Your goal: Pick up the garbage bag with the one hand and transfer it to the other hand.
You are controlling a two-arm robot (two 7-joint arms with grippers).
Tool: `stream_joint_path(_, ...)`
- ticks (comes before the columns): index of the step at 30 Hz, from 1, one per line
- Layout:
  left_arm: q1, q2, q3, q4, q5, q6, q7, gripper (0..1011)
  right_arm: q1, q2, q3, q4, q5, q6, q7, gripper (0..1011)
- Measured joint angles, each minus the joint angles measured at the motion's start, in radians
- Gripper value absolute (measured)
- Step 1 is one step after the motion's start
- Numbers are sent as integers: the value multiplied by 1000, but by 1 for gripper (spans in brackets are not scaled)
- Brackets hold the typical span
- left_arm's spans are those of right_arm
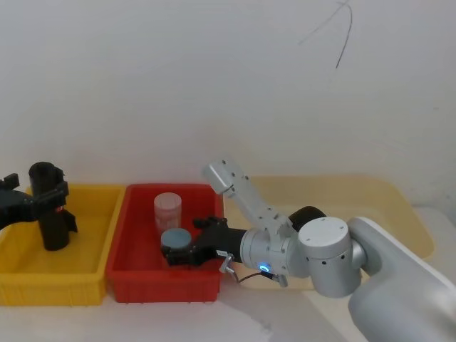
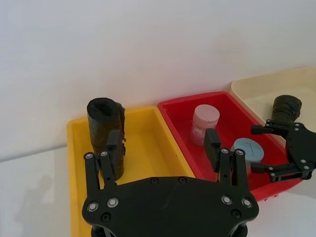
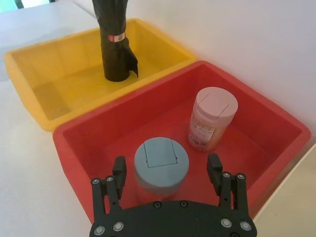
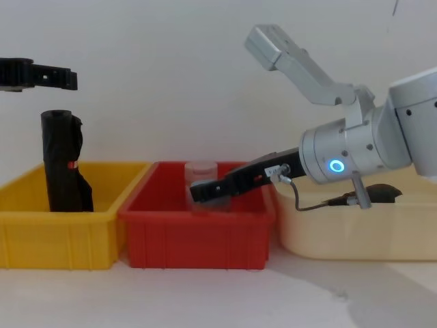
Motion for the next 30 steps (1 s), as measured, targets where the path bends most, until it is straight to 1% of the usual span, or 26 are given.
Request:
stream_joint_path(11, 0, 0, 0, 0, 0, 0, 0, 1000, 19, -18, -4, 57, -14, -26, 22, 994)
stream_joint_path(17, 0, 0, 0, 0, 0, 0, 0, 1000, 24, -27, 0, 74, -14, -37, 33, 872)
stream_joint_path(19, 0, 0, 0, 0, 0, 0, 0, 1001, 26, -30, 2, 78, -15, -38, 37, 820)
stream_joint_path(21, 0, 0, 0, 0, 0, 0, 0, 1001, 27, -32, 2, 81, -16, -39, 41, 747)
stream_joint_path(22, 0, 0, 0, 0, 0, 0, 0, 1000, 27, -33, 2, 82, -16, -39, 42, 735)
stream_joint_path(23, 0, 0, 0, 0, 0, 0, 0, 1000, 27, -34, 3, 82, -17, -39, 42, 693)
stream_joint_path(25, 0, 0, 0, 0, 0, 0, 0, 1000, 28, -35, 4, 82, -18, -39, 45, 660)
stream_joint_path(30, 0, 0, 0, 0, 0, 0, 0, 1001, 28, -36, 9, 79, -18, -34, 49, 661)
